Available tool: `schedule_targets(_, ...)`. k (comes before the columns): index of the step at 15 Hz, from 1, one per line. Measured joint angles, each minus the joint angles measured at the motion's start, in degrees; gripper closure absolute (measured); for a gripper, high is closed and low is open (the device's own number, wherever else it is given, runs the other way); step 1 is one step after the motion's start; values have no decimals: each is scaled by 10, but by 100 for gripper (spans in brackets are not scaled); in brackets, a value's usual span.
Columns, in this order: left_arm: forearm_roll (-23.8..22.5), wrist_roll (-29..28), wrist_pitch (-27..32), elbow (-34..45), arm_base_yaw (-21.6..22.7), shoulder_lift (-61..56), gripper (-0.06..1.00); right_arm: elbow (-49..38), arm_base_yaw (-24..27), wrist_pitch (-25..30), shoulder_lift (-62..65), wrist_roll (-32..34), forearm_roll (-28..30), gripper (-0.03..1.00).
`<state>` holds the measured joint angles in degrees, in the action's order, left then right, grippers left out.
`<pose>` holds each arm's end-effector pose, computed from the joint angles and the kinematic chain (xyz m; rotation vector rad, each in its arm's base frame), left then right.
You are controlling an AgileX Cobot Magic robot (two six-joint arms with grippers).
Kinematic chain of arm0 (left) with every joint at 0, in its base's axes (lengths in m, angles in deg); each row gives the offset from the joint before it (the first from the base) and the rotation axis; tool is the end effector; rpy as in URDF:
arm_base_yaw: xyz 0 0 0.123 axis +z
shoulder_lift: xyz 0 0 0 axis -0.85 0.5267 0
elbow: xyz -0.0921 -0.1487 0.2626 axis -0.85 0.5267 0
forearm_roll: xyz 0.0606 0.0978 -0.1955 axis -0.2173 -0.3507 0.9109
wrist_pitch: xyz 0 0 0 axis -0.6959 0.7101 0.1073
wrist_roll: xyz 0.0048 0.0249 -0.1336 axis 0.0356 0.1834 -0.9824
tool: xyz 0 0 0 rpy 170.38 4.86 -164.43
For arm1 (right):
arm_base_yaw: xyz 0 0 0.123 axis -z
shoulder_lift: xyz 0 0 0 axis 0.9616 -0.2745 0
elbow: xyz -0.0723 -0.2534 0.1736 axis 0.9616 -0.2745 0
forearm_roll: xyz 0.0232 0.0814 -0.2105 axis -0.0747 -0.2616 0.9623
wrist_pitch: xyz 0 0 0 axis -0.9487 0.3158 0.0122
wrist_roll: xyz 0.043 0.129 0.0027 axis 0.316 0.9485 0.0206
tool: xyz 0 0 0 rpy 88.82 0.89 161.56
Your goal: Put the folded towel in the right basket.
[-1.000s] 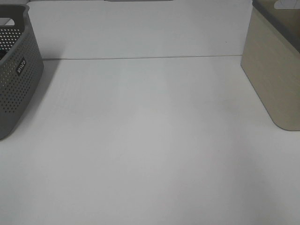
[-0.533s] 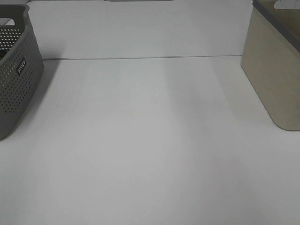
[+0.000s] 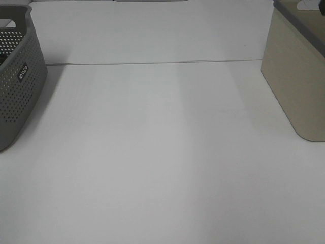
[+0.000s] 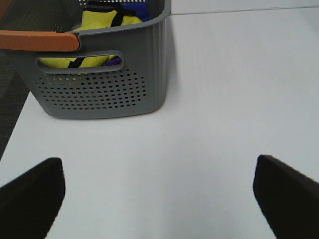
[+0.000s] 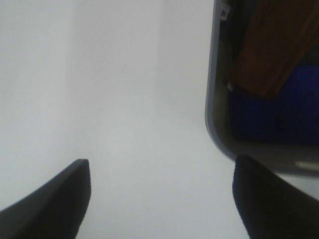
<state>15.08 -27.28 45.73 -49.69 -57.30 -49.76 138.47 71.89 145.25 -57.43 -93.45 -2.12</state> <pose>-0.0180 -0.0003 0.2436 -0.0040 2.0366 0.0177 0.2865 0.0213 0.3685 -0.1548 2.6629 0.0957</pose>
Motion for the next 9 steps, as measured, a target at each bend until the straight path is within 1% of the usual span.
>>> schedule_targets(3,0,0,0,0,0,0,-3,-155,0,0,111,2,13,23)
schedule_targets(4,0,0,0,0,0,0,-3,-182,0,0,127,3,13,23)
schedule_targets(5,0,0,0,0,0,0,-3,-278,0,-1,206,11,14,23)
schedule_targets(7,0,0,0,0,0,0,-3,-366,0,0,299,11,14,23)
schedule_targets(9,0,0,0,0,0,0,-3,-436,0,1,402,11,17,23)
